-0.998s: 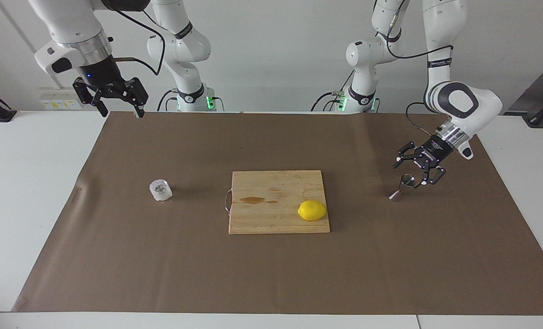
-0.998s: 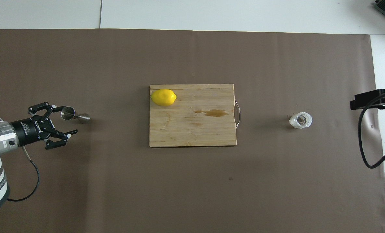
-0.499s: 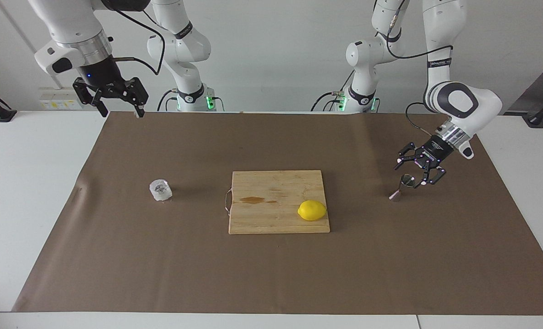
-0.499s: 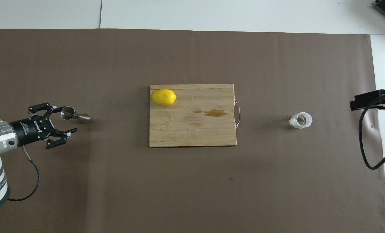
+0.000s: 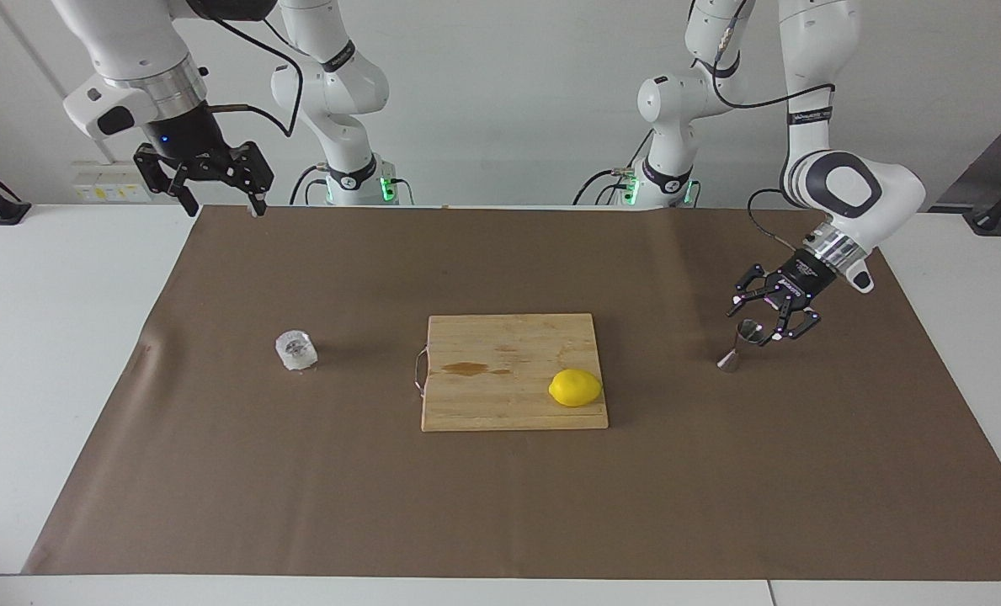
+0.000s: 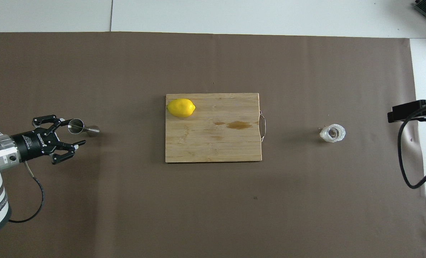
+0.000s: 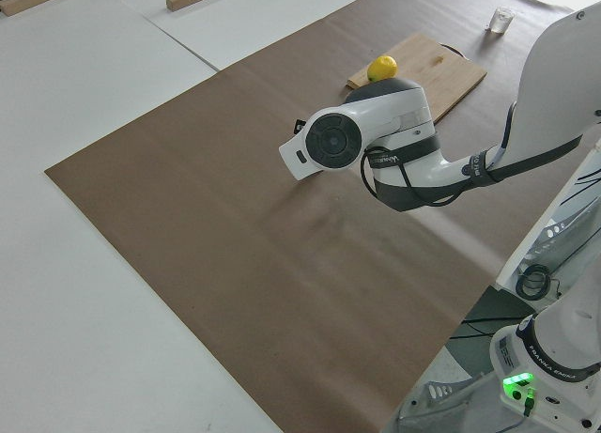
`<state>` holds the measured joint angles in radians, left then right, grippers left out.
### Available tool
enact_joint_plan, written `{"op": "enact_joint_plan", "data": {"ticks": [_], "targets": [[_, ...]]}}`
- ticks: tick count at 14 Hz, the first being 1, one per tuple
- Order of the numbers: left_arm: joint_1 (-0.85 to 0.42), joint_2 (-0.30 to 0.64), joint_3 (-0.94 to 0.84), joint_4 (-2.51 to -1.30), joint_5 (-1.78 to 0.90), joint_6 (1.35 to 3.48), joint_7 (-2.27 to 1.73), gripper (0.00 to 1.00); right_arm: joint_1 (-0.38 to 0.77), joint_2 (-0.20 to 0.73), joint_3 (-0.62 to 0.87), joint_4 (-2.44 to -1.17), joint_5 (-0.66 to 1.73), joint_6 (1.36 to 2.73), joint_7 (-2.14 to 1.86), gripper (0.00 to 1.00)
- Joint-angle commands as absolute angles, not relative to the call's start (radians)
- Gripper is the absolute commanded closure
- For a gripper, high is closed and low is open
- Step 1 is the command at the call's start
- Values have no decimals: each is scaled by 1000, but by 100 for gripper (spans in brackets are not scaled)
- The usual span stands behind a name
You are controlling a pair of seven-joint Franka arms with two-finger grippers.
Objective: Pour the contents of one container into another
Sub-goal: 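Close the left gripper around the metal jigger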
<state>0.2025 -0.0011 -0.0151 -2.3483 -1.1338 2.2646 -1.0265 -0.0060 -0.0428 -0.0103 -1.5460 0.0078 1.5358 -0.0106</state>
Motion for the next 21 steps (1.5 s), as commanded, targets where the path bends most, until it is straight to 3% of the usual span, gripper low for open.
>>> {"op": "enact_joint_plan", "data": {"ticks": [1, 11, 14, 18, 21], "targets": [[187, -20, -9, -2365, -1155, 2292, -1058, 20, -17, -43, -8, -1548, 26, 1546, -44, 0], [156, -15, -12, -2364, -1190, 2336, -1069, 21, -15, -43, -9, -1546, 25, 1551, -35, 0], [158, -15, -11, -2362, -1190, 2335, -1071, 37, -15, -43, -9, -1548, 25, 1552, 1, 0], [166, -14, -11, -2358, -1190, 2332, -1071, 68, -14, -43, -9, -1548, 23, 1552, 3, 0], [164, -8, -11, -2344, -1190, 2327, -1074, 78, -12, -44, -8, -1549, 23, 1552, 24, 0]]}}
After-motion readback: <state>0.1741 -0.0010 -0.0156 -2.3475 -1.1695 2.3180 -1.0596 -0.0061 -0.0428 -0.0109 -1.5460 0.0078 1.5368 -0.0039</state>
